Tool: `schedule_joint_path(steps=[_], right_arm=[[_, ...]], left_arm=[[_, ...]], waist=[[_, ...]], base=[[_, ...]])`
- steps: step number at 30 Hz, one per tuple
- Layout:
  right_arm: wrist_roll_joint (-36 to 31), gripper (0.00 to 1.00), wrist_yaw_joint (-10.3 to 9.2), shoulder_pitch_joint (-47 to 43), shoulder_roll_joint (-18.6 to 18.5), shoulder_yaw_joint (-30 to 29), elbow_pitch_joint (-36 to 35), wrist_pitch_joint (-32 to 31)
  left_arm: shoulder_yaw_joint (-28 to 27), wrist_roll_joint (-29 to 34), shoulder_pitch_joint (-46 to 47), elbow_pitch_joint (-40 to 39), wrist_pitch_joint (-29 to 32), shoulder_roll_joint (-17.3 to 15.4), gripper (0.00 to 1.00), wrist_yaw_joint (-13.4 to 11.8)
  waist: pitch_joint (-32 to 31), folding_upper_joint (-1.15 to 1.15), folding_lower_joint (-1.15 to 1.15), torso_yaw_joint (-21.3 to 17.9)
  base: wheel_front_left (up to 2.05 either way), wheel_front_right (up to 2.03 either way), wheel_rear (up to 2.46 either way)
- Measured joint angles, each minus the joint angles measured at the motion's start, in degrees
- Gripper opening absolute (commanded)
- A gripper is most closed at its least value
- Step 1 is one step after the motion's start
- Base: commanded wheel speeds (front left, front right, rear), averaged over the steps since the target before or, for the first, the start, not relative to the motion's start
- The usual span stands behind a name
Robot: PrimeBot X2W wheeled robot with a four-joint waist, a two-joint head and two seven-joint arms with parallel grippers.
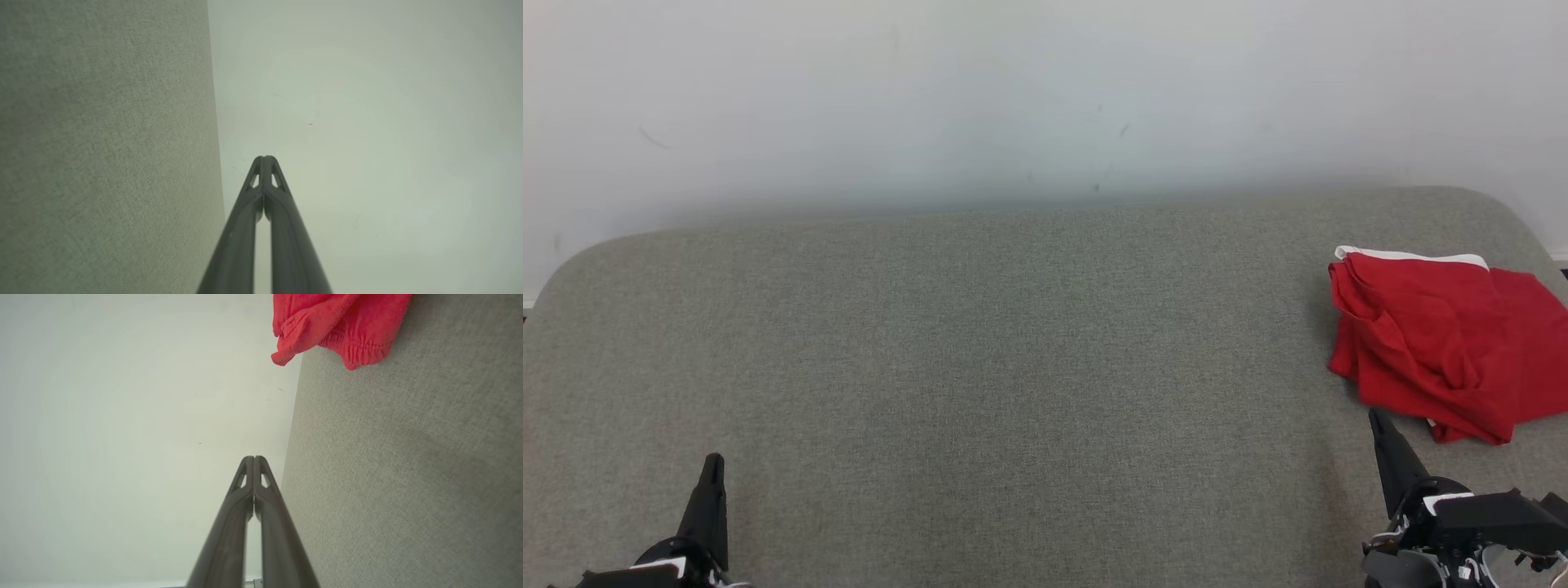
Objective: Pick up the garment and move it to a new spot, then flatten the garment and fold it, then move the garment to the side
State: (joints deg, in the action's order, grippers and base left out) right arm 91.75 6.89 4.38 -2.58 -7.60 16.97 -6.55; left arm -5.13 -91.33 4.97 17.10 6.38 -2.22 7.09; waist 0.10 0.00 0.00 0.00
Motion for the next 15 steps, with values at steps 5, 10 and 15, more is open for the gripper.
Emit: schedule_joint_path(steps=[5,10,15], right_arm=[[0.0,0.00,0.00,0.0,0.0,0.0,0.0,0.0],[0.0,0.00,0.00,0.0,0.0,0.0,0.0,0.0],[0.0,0.00,0.00,0.0,0.0,0.0,0.0,0.0]], left_arm=[[0.0,0.0,0.0,0.0,0.0,0.0,0.00,0.0],[0.0,0.0,0.0,0.0,0.0,0.0,0.00,0.0],[0.0,0.0,0.0,0.0,0.0,0.0,0.00,0.0]], waist=[[0.0,0.00,0.00,0.0],[0.0,0.00,0.00,0.0],[0.0,0.00,0.00,0.0]], base=[[0.00,0.00,0.00],[0.00,0.00,0.00],[0.00,0.00,0.00]])
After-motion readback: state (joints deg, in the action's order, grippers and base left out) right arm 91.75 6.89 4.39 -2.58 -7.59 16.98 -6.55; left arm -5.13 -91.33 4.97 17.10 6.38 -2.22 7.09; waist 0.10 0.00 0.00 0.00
